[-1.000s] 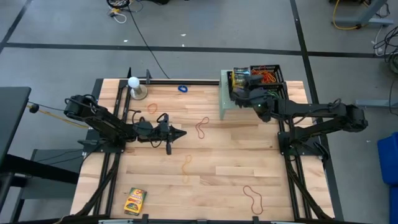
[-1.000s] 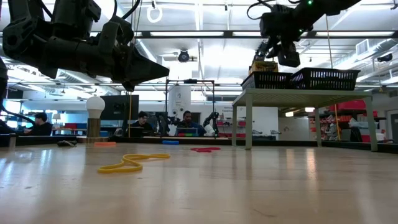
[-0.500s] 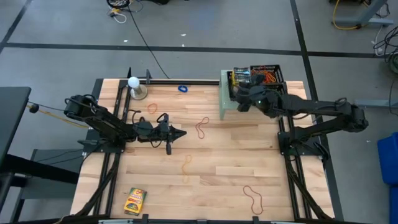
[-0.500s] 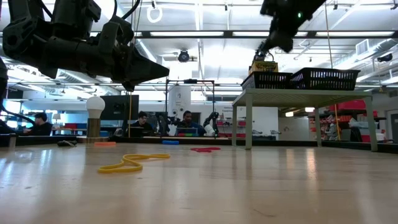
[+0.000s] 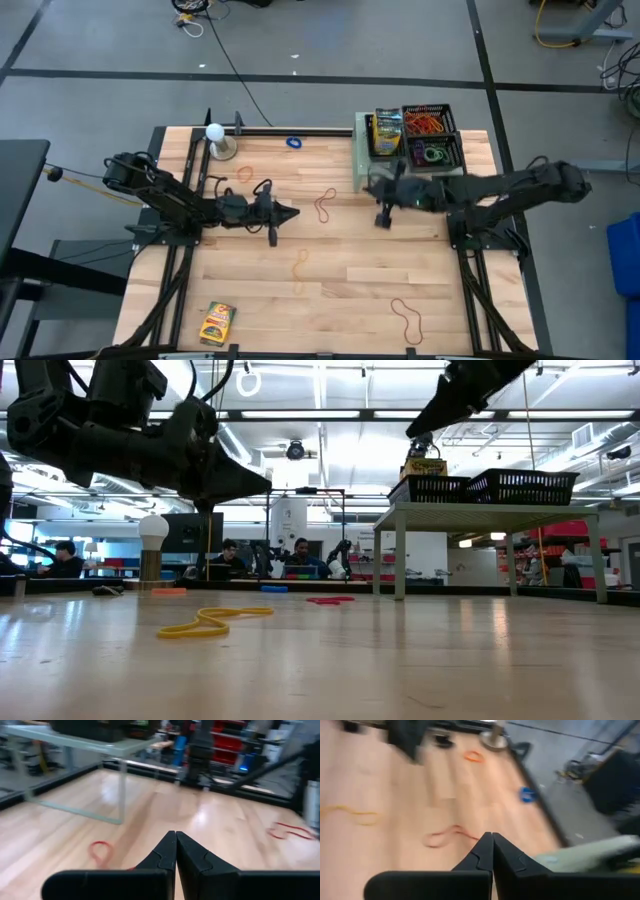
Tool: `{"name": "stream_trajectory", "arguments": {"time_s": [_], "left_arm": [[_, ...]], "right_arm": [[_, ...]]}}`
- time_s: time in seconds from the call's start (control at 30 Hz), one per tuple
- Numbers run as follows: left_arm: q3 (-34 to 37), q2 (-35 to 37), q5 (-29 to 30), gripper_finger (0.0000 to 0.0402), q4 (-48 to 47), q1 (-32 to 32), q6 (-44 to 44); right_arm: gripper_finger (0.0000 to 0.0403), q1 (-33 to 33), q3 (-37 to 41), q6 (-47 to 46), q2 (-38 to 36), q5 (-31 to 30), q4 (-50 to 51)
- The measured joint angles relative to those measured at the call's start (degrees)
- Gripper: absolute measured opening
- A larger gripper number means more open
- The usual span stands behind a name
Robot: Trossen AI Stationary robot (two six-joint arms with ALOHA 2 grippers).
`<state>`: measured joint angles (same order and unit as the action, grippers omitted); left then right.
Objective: Pick & Place Office Desk Supplies
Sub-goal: Put the red rubber band into the top right black bin on the shelf
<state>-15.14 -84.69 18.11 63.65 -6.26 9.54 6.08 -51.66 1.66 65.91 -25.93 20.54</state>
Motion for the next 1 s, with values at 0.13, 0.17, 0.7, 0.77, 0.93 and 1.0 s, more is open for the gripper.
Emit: {"name": "stream_trajectory", "arguments": {"time_s": [0.13,0.17,0.7,0.77,0.93,1.0], "left_arm": [[0.0,0.0,1.3,0.0011,-0.2,0.0,1.7],[-0.1,0.0,1.4,0.0011,-0.7,0.0,1.9],[-16.4,-10.7,11.9,0.0052,-29.3,2.8,9.2],[-18.5,-13.5,11.9,0.0073,-29.3,3.7,9.1],[-24.9,-20.6,11.9,0.0131,-30.6,6.1,9.0],[-28.1,-23.3,12.0,0.0154,-33.4,6.9,8.4]], "right_arm": [[0.0004,7.2,6.5,-7.4,0.0,0.1,-6.5],[0.0004,8.7,8.2,-9.3,0.0,0.1,-8.4],[0.0004,16.0,28.9,-21.0,0.0,-7.5,-38.6],[0.0004,16.0,29.4,-20.0,0.0,-8.1,-39.8],[0.0005,16.0,29.6,-17.6,0.0,-9.8,-41.0],[0.0005,15.9,29.6,-17.3,0.0,-10.0,-41.0]]}}
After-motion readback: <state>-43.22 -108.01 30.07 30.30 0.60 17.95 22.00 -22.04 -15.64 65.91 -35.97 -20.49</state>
